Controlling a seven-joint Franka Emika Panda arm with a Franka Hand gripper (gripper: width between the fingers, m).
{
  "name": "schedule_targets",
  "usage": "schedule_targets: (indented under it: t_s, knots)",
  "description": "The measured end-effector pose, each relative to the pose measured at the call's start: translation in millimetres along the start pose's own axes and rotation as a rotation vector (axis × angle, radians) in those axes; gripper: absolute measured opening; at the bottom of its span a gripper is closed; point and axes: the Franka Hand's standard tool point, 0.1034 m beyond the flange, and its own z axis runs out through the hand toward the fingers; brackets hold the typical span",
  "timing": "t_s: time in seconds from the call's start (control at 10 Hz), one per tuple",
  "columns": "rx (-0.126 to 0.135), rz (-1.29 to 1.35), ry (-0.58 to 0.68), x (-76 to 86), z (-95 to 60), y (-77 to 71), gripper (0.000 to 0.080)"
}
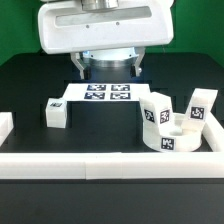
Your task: Assemble stool
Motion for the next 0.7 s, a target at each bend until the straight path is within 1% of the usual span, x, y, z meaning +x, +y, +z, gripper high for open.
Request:
schedule_targets:
  t_s: [0.1,0.2,0.3,0.4,0.5,0.6,0.7]
  knots:
    - [-0.002,-0.012,-0.001,-0.2,0.7,2.1,0.0649]
    - [-0.043,-0.067,-0.003,-2.1,7.3,6.4,0.0649]
    - [-0.065,-0.145,0.005,-4.4,12.5,18.3,0.0649]
    - [-0.097,-0.269,0.02,-3.2,12.3,32.0,0.0649]
    - [-0.109,-0.304,0.028,-2.4,11.6,43.4,0.0649]
    - [-0.107,-0.284,0.027,-1.9,10.9,58.0,0.0649]
    - [-0.106,-0.277,0.025,-2.3,12.0,53.2,0.0649]
